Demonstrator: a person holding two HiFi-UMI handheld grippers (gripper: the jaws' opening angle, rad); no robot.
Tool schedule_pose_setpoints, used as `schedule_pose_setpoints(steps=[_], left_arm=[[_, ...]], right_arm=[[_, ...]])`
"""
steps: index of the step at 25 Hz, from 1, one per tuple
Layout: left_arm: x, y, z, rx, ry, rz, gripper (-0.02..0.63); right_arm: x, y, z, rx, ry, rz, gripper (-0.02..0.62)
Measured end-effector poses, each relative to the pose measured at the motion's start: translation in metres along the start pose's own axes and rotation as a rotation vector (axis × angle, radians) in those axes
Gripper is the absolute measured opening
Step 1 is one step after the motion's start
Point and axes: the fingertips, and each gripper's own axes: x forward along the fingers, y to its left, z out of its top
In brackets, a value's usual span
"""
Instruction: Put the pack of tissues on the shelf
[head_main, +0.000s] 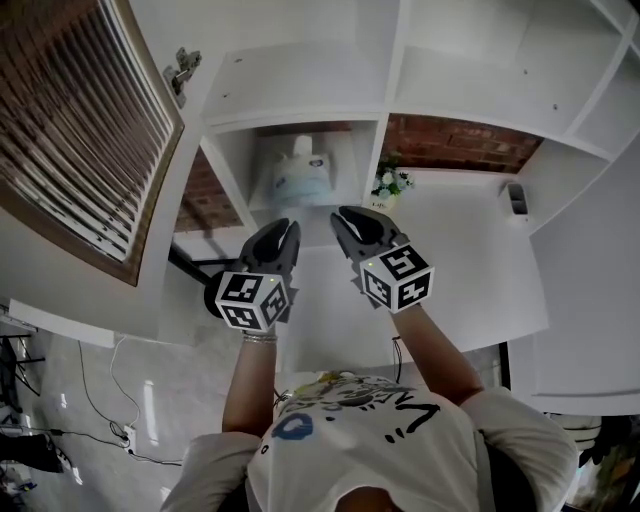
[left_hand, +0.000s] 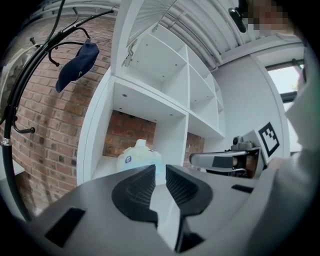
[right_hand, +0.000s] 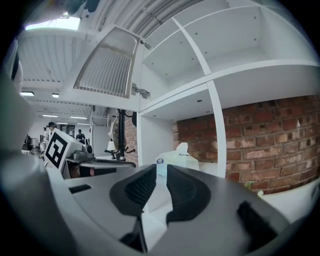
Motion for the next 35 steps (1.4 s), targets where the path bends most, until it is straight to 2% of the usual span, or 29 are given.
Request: schedule_pose_setpoints(steps=[9,23,30,35], left_arm=[[-0.021,-0.020,-0.012,0.001,0.050,-0.078,0.038],[-0.045,-0.054,-0.024,0.000,0.066,-0.184,0.015],[-0.060,-0.066,-0.025,0.011,0.067,-0.211,0.015],[-0.068,-0.075,-0.034,0.053,0.084,-0.217,0.015]], right_arm=[[-0.018,0.025,-0.004,-0.010,0.010,0.068,0.046],[-0.045,0.052,-0.018,-0.014,0.016,0.131,0.037],[-0.059,0.063,-0.021,-0.019,0.021,0.163,0.034],[-0.068,0.071,-0.028,-0.026,0.034,0.180,0.031]])
